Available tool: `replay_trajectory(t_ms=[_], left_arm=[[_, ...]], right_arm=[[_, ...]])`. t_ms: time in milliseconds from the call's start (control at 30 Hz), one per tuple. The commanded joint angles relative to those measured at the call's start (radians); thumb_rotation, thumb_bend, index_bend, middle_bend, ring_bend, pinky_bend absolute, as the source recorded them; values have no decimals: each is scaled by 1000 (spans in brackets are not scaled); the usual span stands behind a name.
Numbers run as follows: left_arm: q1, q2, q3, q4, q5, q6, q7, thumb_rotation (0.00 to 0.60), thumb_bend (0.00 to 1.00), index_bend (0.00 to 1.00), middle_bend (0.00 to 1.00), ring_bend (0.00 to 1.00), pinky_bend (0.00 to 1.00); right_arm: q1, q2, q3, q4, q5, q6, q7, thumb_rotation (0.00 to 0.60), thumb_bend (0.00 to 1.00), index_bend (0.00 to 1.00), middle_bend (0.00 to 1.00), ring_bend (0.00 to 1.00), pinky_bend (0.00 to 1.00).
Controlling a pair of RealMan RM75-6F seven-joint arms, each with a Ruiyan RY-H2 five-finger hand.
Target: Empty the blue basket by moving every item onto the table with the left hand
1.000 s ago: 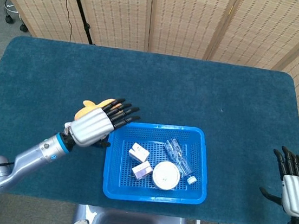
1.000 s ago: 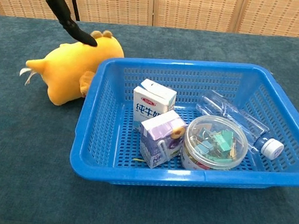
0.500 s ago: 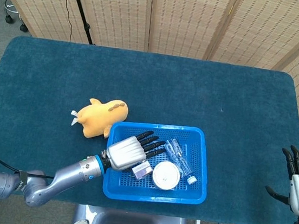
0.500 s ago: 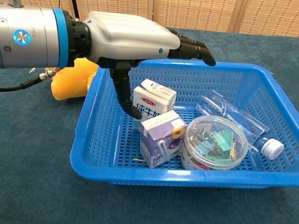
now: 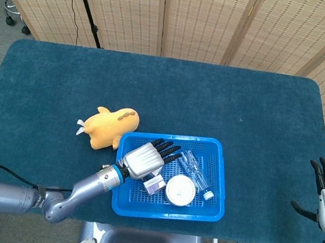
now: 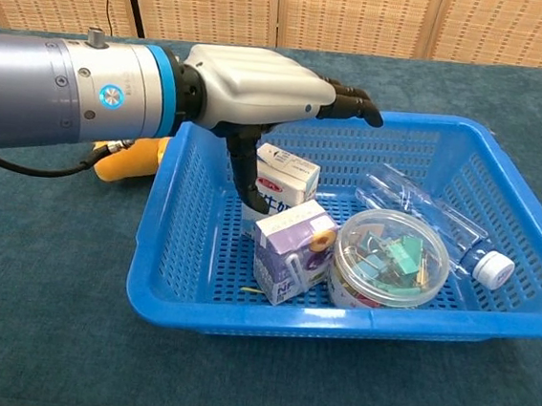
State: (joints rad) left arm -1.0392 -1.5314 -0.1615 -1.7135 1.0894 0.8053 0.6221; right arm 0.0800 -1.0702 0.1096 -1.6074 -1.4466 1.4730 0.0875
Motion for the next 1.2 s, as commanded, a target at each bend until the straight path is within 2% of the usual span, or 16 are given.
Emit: replay_trajectory(t_ms=[33, 133, 300, 400, 500, 667, 833, 867, 933, 1100, 1200], left_arm=[[-7, -12, 4, 13, -9, 0, -1, 600, 96, 130, 41, 123, 268], [-15, -25, 12, 30, -18, -2, 4, 600, 130, 244, 140, 212, 339], [-26, -48, 21, 54, -36, 8, 13, 600, 287, 537, 402, 429, 496], [-23, -48, 24, 56, -39, 32, 20, 600, 370, 604, 457, 486, 530], [-12, -28, 20, 33, -28, 59, 9, 600, 411, 622, 471, 503, 533], [4, 29, -4, -25, 8, 91, -43, 600, 412, 627, 475, 509, 533], [50, 156, -56, -129, 86, 165, -142, 600, 410, 629, 477, 512, 533], [78, 213, -78, -157, 107, 213, -166, 600, 409, 631, 480, 514, 533], [110, 288, -85, -185, 133, 232, -215, 600, 406, 634, 483, 515, 533], [184, 414, -91, -132, 136, 261, -339, 600, 402, 634, 483, 515, 533], [249, 440, -75, -22, 124, 277, -473, 600, 395, 634, 483, 515, 533]], right_arm=[[0, 0, 0, 0, 0, -1, 1, 600, 0, 0, 0, 0, 0], [1, 2, -1, 0, 0, -3, 2, 600, 0, 0, 0, 0, 0], [1, 7, -1, -2, 1, -7, 15, 600, 0, 0, 0, 0, 0], [1, 9, -1, -2, 2, -8, 24, 600, 0, 0, 0, 0, 0], [0, 10, -2, -3, -3, -5, 25, 600, 0, 0, 0, 0, 0], [0, 9, -4, -4, -8, -1, 21, 600, 0, 0, 0, 0, 0], [-1, 8, -7, -9, -14, 1, 16, 600, 0, 0, 0, 0, 0], [-1, 8, -9, -12, -18, 2, 15, 600, 0, 0, 0, 0, 0], [-2, 9, -11, -15, -22, 4, 13, 600, 0, 0, 0, 0, 0], [-4, 9, -17, -24, -33, 8, 8, 600, 0, 0, 0, 0, 0], [-5, 6, -23, -29, -42, 9, -7, 600, 0, 0, 0, 0, 0]])
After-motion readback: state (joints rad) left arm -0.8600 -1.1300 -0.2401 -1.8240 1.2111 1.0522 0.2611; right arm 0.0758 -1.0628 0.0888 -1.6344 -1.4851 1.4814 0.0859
